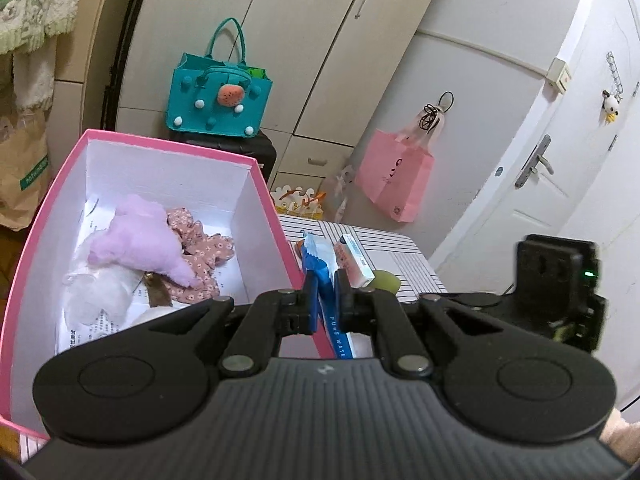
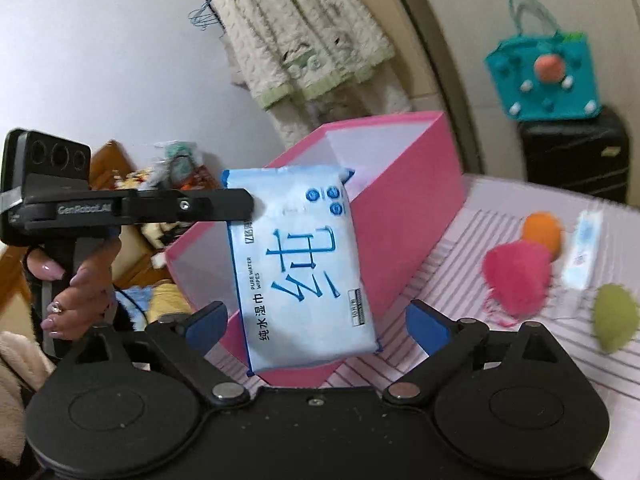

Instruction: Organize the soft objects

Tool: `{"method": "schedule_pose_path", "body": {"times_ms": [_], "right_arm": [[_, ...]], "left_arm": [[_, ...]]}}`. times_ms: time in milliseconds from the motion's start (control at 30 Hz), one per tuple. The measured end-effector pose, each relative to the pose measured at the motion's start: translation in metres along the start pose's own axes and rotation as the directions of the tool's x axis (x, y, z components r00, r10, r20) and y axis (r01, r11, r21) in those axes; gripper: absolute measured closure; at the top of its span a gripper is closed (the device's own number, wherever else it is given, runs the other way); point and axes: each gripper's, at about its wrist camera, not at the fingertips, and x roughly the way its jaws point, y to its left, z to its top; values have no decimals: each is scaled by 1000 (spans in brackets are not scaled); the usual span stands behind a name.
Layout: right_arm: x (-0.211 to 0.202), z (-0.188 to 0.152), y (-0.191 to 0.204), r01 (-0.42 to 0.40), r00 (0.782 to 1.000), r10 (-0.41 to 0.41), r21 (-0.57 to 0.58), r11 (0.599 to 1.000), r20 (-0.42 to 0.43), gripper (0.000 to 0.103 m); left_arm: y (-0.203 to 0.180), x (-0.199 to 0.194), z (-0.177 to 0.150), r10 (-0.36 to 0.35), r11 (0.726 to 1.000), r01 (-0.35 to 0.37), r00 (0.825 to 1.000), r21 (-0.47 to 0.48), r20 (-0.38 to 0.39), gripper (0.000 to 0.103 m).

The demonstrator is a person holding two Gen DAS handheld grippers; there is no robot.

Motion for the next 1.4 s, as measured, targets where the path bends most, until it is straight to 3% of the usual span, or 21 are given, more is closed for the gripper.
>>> {"method": "schedule_pose_path", "body": {"times_ms": [100, 233, 300, 333, 467, 700, 833, 1000, 1233, 1400], "right_arm": [[13, 4, -8, -67, 997, 67, 7, 998, -37, 4], [27, 8, -12, -93, 993, 95, 35, 995, -63, 3], [26, 8, -13, -117, 991, 120, 51, 992, -57, 18], [23, 7, -12, -118, 991, 121, 51, 992, -55, 20], [9, 12, 8, -57, 998, 57, 0, 998, -35, 30], [-2, 47, 61, 62, 997, -69, -177, 982, -31, 35], [14, 68, 79, 71, 993, -90, -221, 973, -74, 35], [54, 82, 97, 73, 985, -100, -191, 979, -141, 36], [107, 80, 98, -25, 973, 17, -36, 999, -229, 36], [130, 70, 101, -45, 958, 40, -13, 999, -282, 31]], "left_arm": [[4, -1, 0, 2, 1000, -2, 1000, -16, -4, 96], [6, -3, 0, 1, 1000, -1, 1000, -22, -6, 96], [7, -3, 0, 1, 1000, -1, 1000, -20, -7, 96], [7, -4, 0, -1, 1000, 0, 1000, -20, -5, 96], [4, -11, 4, -12, 1000, 12, 1000, -5, 5, 97], [-4, -42, 16, 4, 999, -7, 997, 31, 80, 97], [3, -60, 19, 56, 998, -59, 991, 17, 121, 96], [20, -75, 26, 151, 989, -150, 981, -15, 122, 96], [41, -80, 34, 275, 961, -276, 958, -1, 80, 96], [53, -68, 37, 351, 935, -352, 936, 47, 15, 95]]}}
